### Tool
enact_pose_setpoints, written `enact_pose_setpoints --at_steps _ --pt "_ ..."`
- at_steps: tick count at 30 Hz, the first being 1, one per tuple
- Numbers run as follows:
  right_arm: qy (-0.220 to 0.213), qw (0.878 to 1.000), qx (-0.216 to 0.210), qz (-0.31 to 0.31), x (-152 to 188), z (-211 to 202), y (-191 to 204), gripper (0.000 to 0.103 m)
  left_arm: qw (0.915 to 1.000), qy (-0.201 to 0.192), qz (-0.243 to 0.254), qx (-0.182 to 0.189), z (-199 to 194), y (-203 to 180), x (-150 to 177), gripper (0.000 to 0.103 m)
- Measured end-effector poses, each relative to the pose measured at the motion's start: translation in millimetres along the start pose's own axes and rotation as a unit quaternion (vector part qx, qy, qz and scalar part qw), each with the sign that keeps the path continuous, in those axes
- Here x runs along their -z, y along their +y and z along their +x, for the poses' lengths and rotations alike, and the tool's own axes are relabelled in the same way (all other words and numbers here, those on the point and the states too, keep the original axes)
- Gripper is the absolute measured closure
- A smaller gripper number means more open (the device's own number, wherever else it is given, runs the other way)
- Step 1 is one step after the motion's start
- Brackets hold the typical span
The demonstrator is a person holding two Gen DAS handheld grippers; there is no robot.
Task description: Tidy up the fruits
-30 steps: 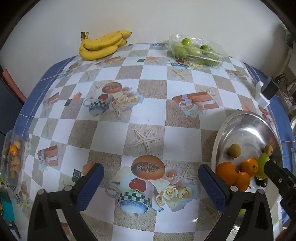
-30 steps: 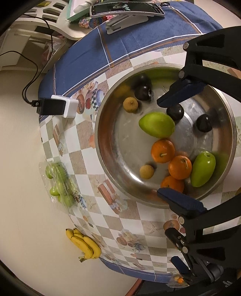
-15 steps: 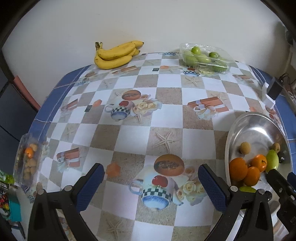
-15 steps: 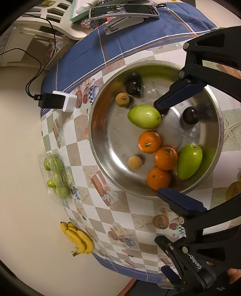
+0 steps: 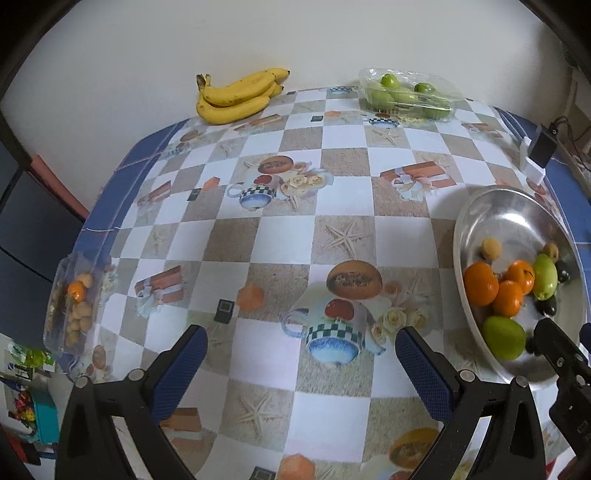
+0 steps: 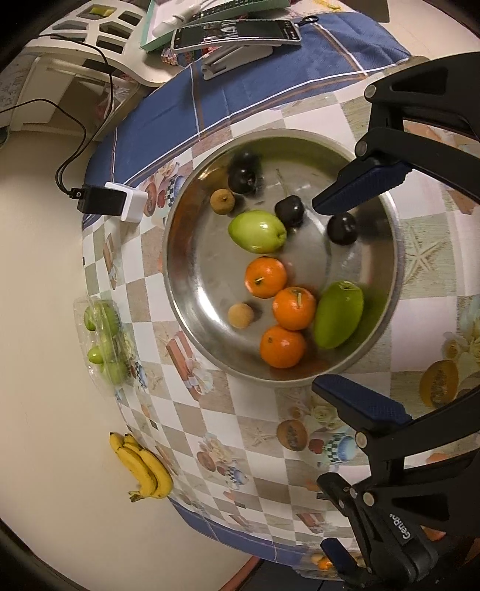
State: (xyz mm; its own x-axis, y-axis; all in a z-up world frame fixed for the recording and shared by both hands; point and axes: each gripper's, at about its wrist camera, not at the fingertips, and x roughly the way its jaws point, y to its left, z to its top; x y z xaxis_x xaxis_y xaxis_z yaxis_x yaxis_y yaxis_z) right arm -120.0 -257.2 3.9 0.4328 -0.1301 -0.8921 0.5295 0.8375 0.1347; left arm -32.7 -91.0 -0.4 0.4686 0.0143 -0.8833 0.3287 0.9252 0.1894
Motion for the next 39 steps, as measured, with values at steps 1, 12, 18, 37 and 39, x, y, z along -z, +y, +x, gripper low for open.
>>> enact_pose_setpoints --at_steps 1,12,18,37,39 --pt "0.002 1.0 0.002 -0.001 1.6 -0.5 0.3 0.014 1.0 -0.001 0.003 -0.001 -1.5 0.9 1.2 0.0" --pt "-0.007 1.0 0.007 0.001 15.0 -20.3 -2.7 0.014 0.9997 -0.019 -0.007 0.009 -24.4 15.7 12.5 0.0" --pt "-0.017 1.0 0.014 -0.003 18.5 -32.2 -1.5 0.014 0.9992 -0.029 -0.009 0.027 -36.2 18.5 15.2 0.0" --pt "-0.04 0.999 0.016 0.003 21.1 -47.3 -4.1 0.014 0.9981 -0.048 -0.029 0.027 -47.5 29.8 16.9 0.0" --pt "-0.039 0.999 0.017 0.001 21.1 -47.1 -3.8 0.014 0.9981 -0.048 -0.029 0.026 -47.4 29.6 16.7 0.0"
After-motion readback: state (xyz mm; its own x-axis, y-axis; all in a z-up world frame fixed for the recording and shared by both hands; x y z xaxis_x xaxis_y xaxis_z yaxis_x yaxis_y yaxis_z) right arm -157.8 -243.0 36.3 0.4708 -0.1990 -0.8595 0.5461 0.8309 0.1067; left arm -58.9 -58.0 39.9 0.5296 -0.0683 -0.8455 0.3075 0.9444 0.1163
